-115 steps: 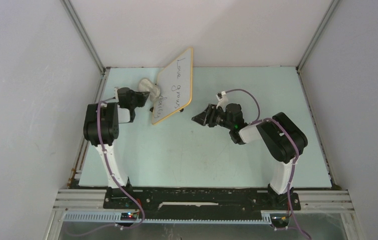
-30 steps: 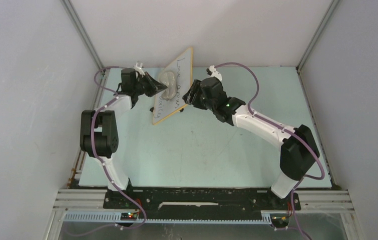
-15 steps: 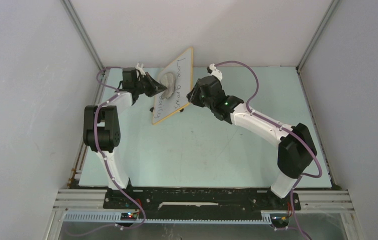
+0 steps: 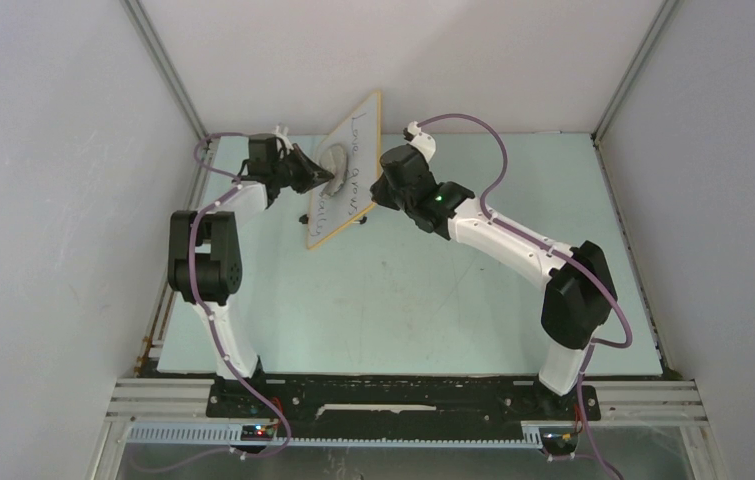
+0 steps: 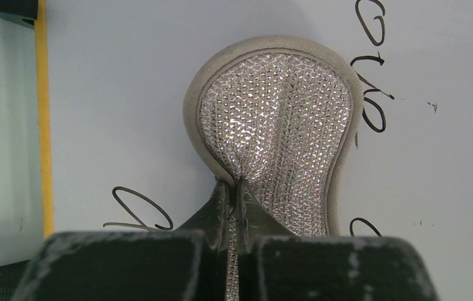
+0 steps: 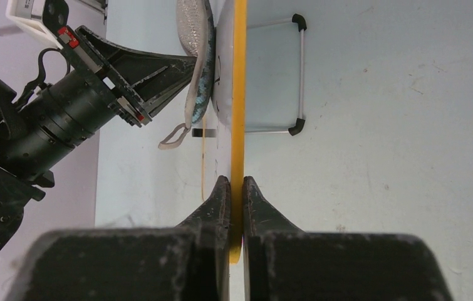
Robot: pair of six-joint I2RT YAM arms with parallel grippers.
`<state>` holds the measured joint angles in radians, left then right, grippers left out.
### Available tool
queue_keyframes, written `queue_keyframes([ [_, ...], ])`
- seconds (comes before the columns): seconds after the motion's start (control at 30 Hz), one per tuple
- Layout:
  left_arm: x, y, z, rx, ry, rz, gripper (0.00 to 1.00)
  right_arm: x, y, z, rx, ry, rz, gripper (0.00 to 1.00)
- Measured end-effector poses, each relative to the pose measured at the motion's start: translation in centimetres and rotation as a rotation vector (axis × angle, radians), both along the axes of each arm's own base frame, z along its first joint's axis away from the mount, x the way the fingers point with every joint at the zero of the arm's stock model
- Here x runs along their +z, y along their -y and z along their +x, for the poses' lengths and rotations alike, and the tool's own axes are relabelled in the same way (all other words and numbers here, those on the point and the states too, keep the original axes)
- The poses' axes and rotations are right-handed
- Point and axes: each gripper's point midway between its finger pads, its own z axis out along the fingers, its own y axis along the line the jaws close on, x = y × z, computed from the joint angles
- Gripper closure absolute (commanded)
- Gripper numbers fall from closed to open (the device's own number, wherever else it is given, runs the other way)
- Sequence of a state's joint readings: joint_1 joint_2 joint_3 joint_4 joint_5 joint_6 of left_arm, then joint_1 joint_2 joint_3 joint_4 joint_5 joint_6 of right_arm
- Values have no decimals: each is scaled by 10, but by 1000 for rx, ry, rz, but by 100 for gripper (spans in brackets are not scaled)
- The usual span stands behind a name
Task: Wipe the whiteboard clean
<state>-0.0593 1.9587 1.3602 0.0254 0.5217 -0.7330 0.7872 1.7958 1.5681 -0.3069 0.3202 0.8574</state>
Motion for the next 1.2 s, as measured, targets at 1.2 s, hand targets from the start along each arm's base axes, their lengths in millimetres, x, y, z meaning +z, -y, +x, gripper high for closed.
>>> queue_keyframes([
  [1.2,0,2,0,18,38,85,100,-3,0,4,-5,8,41,100],
])
